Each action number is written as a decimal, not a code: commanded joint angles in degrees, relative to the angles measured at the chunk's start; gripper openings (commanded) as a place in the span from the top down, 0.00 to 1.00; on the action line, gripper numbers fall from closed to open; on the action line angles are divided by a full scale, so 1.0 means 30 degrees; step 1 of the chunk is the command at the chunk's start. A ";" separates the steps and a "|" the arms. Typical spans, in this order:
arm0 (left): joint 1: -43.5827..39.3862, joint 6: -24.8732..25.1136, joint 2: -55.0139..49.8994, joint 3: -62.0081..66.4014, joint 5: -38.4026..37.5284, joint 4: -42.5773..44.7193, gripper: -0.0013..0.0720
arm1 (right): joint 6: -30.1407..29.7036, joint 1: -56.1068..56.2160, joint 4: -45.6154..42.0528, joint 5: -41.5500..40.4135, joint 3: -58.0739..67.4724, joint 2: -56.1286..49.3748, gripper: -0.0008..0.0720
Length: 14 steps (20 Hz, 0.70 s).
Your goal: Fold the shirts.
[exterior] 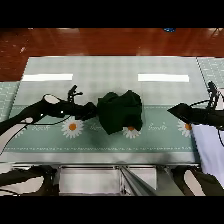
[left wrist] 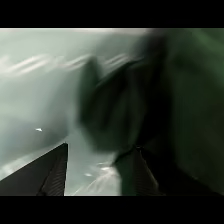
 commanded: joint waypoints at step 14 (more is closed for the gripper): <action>-0.0707 0.0000 -0.2375 0.3300 -0.2448 0.0539 0.96 | 0.1851 0.7242 0.1253 -0.5085 -0.0459 -0.2790 0.43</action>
